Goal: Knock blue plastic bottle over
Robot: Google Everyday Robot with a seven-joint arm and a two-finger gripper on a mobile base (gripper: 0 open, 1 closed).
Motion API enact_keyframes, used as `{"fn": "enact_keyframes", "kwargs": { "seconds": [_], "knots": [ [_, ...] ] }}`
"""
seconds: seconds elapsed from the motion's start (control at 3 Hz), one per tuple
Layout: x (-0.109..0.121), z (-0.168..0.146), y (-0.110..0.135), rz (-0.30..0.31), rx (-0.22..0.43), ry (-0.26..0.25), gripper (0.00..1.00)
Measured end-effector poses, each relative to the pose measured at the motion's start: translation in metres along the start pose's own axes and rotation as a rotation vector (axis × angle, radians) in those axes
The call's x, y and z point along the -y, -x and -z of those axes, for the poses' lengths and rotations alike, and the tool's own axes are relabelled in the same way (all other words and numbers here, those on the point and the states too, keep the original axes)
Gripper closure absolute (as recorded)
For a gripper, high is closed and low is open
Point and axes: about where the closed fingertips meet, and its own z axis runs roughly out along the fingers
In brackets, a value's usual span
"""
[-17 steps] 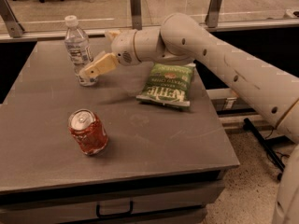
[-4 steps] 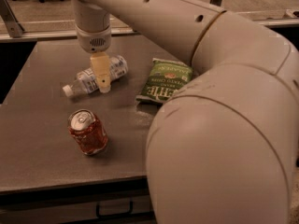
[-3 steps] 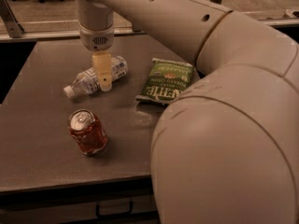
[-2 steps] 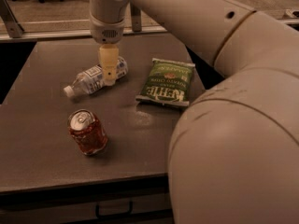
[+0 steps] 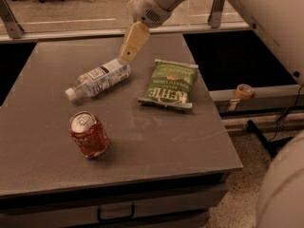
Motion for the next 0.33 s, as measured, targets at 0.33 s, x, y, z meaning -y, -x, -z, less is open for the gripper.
{"fn": "enact_keyframes", "kwargs": {
  "seconds": [0.33],
  "knots": [
    [0.0060,0.0149,-0.0035,-0.047,0.052,-0.033,0.00]
  ]
}}
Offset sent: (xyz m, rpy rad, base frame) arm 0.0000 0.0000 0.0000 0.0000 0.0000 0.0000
